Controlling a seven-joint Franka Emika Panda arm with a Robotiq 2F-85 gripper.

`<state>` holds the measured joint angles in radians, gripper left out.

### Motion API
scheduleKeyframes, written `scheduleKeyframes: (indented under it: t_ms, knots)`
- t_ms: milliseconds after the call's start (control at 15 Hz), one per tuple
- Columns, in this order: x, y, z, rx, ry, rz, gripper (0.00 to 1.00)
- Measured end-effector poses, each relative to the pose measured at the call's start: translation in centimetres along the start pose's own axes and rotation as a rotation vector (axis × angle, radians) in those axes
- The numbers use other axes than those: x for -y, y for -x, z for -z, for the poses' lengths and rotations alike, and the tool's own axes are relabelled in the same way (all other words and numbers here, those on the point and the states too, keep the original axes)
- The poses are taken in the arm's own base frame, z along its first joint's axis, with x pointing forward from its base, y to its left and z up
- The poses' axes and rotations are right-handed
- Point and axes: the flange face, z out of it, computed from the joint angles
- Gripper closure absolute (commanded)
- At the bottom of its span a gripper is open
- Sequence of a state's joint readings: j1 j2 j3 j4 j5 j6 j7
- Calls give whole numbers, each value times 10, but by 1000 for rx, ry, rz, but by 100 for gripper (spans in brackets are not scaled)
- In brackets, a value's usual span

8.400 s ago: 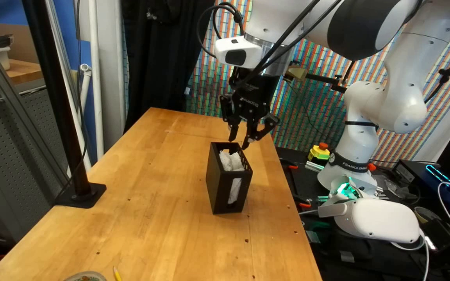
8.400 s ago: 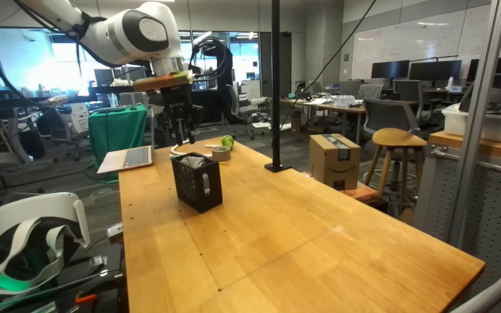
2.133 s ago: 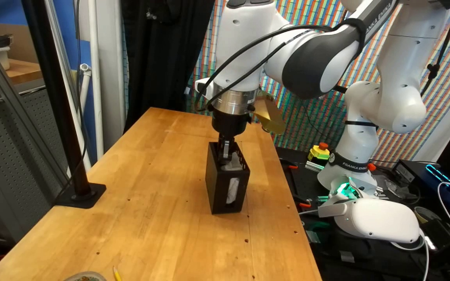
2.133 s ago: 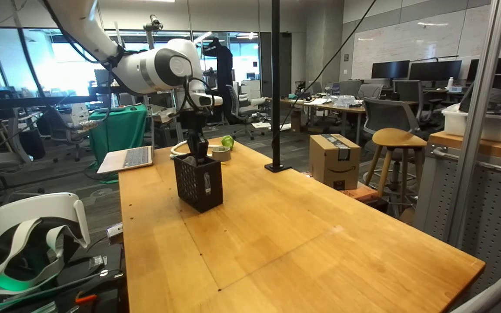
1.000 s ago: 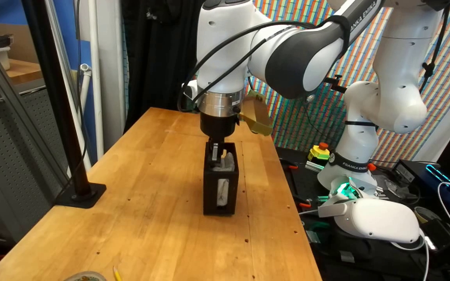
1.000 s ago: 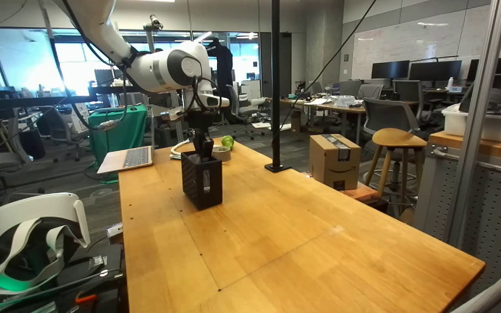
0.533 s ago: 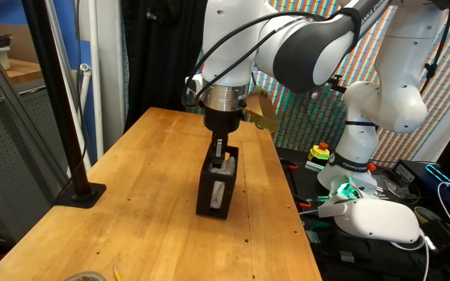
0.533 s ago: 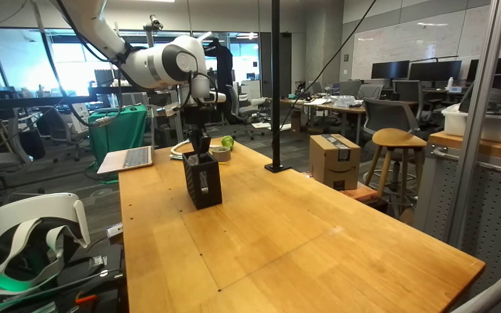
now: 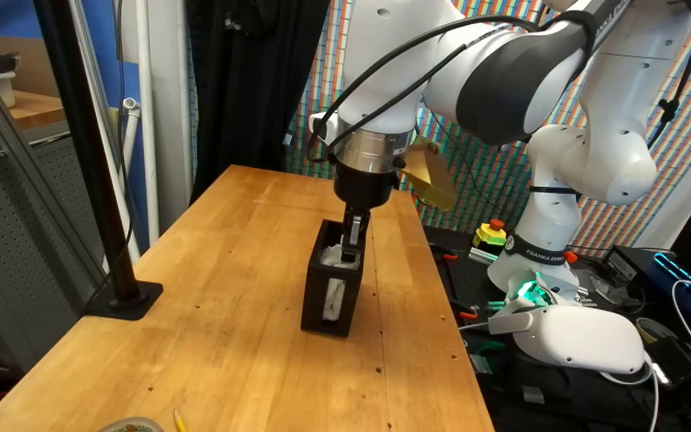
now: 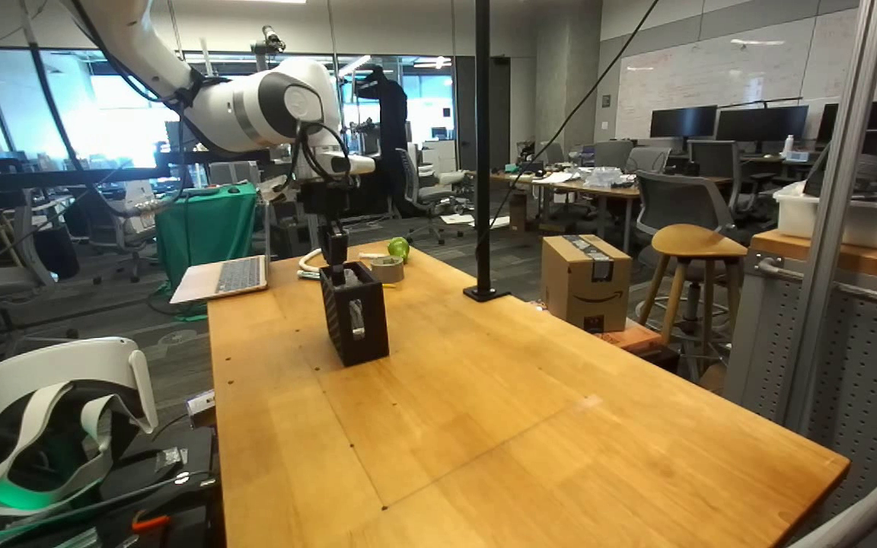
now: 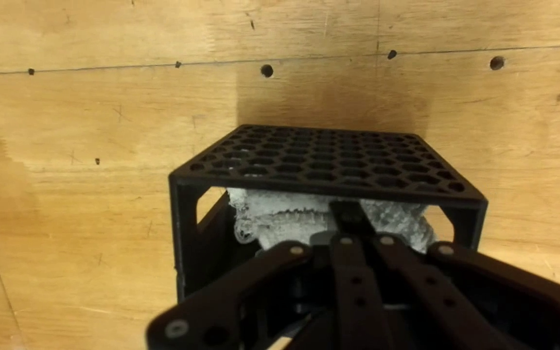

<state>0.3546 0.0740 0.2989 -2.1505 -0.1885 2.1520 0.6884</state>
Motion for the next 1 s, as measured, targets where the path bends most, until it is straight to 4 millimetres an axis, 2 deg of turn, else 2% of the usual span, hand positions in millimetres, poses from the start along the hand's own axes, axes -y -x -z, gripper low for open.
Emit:
scheduleKeyframes:
  t_ms: [400,800,1000]
  knots:
    - [4,-1,-5,-19,-21,-36,100]
    - [5,-9,-29,7,-2,-47,100]
    - [2,-15,-35,16,0,-56,100]
